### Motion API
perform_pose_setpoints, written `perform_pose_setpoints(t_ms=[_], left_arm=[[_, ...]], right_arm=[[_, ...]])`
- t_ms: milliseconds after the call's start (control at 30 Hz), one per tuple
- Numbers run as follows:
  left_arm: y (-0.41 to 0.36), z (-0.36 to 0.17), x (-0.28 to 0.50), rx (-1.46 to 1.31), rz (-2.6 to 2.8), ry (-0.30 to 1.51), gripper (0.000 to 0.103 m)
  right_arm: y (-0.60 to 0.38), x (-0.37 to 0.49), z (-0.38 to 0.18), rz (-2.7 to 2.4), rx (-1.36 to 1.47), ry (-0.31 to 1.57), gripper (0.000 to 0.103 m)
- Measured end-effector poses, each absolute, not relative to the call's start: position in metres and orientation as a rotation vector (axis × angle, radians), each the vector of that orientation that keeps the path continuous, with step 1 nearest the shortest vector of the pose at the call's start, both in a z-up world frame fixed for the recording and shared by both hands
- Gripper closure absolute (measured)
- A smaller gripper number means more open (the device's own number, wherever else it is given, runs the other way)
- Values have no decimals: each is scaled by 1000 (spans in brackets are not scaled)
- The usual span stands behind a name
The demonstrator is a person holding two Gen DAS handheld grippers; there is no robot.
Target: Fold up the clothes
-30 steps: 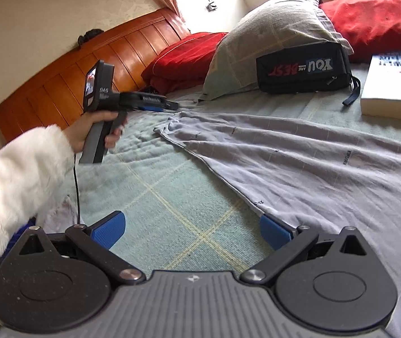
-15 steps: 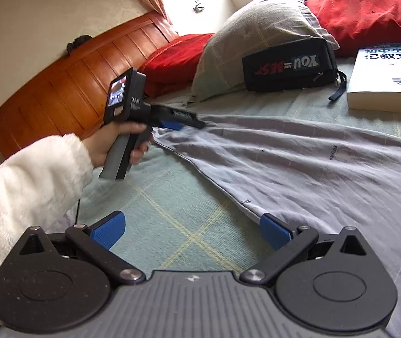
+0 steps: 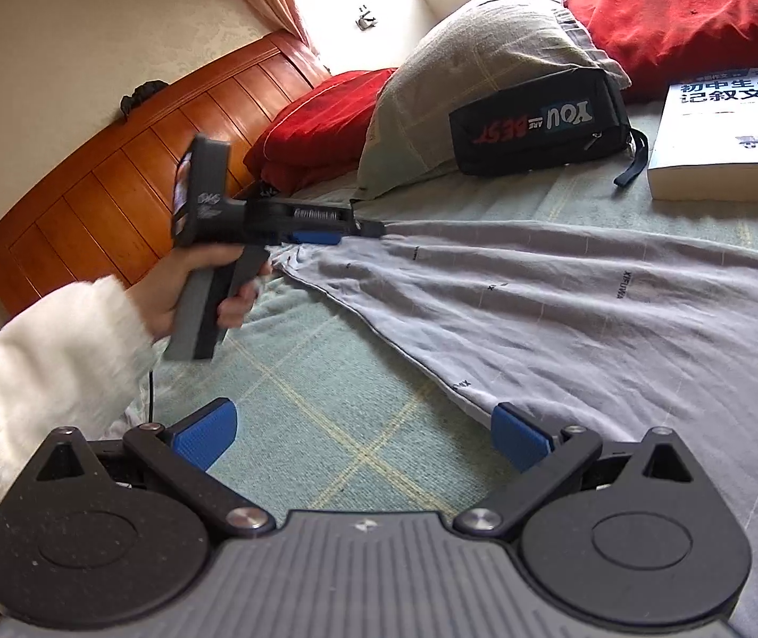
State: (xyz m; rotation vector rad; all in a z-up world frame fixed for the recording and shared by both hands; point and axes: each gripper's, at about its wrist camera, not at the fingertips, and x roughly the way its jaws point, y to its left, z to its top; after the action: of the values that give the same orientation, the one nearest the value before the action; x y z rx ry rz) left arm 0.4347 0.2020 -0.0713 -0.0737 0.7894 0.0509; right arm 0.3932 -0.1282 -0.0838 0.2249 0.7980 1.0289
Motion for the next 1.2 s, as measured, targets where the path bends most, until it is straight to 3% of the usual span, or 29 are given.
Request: perform_pose_setpoints(t_ms=[133,267,433,633,833,967,1100,1200], left_arm=[[185,-90,421,68,-20,779,31],[209,-93,407,77,29,760,23],[230,-69,395,-75,178,755,28],[153,-49,391,-116,-71,741,25],[75,-75,397,-3,-195,817,25],[61,-90,374,146,-191,794,19],[60,-73,366,172,-181,865,19],[41,-56,364,186,-213,804,19]], right_arm=[[-131,394,-84,1022,230,800,0],[-136,398,-83,992,241,803,0],[-154,404,-79,890,237,791,0],[-204,421,-75,778,402,738,0],[-241,435,-80,662,527,726,0],[-247,441,-85,638,547,740,0],[-248,443,-89,626,576,753,0],[-246,440,-86,644,549,757,0]])
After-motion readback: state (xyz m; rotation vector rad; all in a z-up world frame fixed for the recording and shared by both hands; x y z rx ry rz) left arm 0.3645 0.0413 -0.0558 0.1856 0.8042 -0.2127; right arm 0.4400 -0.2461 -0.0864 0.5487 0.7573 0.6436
